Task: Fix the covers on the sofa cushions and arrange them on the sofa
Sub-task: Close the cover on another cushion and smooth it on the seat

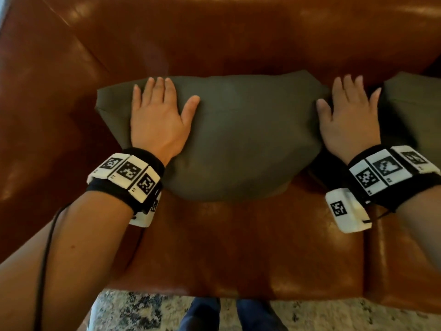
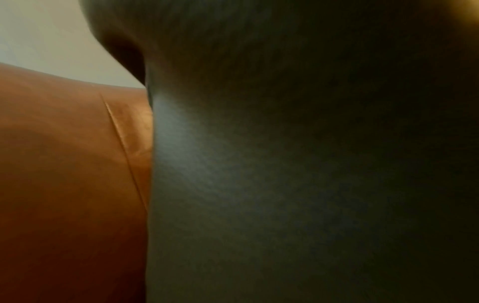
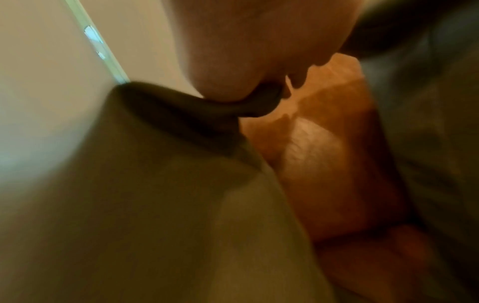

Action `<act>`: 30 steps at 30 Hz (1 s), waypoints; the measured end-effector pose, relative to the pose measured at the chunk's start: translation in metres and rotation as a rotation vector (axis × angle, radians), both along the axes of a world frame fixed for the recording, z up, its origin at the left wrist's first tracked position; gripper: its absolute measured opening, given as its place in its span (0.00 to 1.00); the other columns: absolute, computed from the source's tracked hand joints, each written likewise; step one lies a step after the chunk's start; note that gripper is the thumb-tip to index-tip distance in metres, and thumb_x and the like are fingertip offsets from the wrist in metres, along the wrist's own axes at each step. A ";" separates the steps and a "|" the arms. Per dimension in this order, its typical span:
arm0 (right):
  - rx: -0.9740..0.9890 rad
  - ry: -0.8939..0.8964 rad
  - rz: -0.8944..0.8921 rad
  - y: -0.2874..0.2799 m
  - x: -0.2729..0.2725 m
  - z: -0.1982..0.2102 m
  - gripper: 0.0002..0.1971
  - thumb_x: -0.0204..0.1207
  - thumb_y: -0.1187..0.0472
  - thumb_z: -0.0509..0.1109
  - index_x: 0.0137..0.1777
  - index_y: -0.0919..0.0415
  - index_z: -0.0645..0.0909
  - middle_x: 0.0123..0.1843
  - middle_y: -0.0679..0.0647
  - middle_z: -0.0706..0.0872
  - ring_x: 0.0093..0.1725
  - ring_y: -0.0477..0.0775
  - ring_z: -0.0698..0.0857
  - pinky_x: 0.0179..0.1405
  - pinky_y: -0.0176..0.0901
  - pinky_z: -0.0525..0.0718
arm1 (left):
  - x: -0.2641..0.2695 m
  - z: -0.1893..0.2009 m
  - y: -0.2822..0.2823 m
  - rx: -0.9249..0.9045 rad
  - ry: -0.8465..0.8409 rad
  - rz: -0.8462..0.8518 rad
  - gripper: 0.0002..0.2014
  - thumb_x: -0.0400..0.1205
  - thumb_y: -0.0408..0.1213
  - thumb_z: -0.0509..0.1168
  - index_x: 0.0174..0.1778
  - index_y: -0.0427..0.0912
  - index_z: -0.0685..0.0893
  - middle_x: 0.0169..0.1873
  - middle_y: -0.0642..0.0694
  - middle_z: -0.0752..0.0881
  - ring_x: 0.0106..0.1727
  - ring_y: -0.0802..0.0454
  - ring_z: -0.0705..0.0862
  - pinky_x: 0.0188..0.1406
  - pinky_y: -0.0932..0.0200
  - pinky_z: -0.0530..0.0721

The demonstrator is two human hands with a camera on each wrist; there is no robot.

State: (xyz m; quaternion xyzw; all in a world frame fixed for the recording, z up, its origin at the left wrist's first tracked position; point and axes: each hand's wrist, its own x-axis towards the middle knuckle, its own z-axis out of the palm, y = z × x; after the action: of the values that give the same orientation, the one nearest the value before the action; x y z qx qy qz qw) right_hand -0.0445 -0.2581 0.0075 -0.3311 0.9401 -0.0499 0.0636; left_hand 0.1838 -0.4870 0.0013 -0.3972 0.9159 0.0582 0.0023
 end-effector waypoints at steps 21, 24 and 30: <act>-0.072 -0.040 0.357 -0.087 0.100 -0.005 0.30 0.86 0.40 0.42 0.85 0.51 0.54 0.86 0.54 0.58 0.86 0.55 0.51 0.84 0.62 0.42 | 0.004 0.038 0.015 -0.014 0.245 -0.060 0.31 0.89 0.54 0.40 0.84 0.37 0.57 0.85 0.38 0.56 0.86 0.45 0.51 0.83 0.49 0.43; -0.106 -0.062 0.359 -0.086 0.095 -0.005 0.30 0.85 0.44 0.40 0.85 0.52 0.56 0.86 0.55 0.59 0.86 0.56 0.53 0.83 0.62 0.44 | -0.030 0.016 0.046 0.117 0.133 -0.215 0.30 0.90 0.54 0.40 0.85 0.39 0.57 0.85 0.41 0.56 0.86 0.48 0.51 0.84 0.51 0.42; -0.080 -0.024 0.392 -0.090 0.095 -0.005 0.27 0.88 0.45 0.44 0.85 0.53 0.57 0.86 0.55 0.60 0.86 0.55 0.53 0.83 0.58 0.42 | 0.017 -0.025 -0.001 0.046 0.037 -0.033 0.34 0.88 0.57 0.39 0.84 0.38 0.58 0.84 0.39 0.61 0.86 0.44 0.55 0.84 0.44 0.45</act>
State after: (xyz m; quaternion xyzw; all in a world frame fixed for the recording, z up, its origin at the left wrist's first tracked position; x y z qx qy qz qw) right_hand 0.0504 -0.3477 0.0023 -0.5095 0.8541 -0.0776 0.0699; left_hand 0.2012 -0.4882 -0.0236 -0.3807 0.9206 0.0867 -0.0046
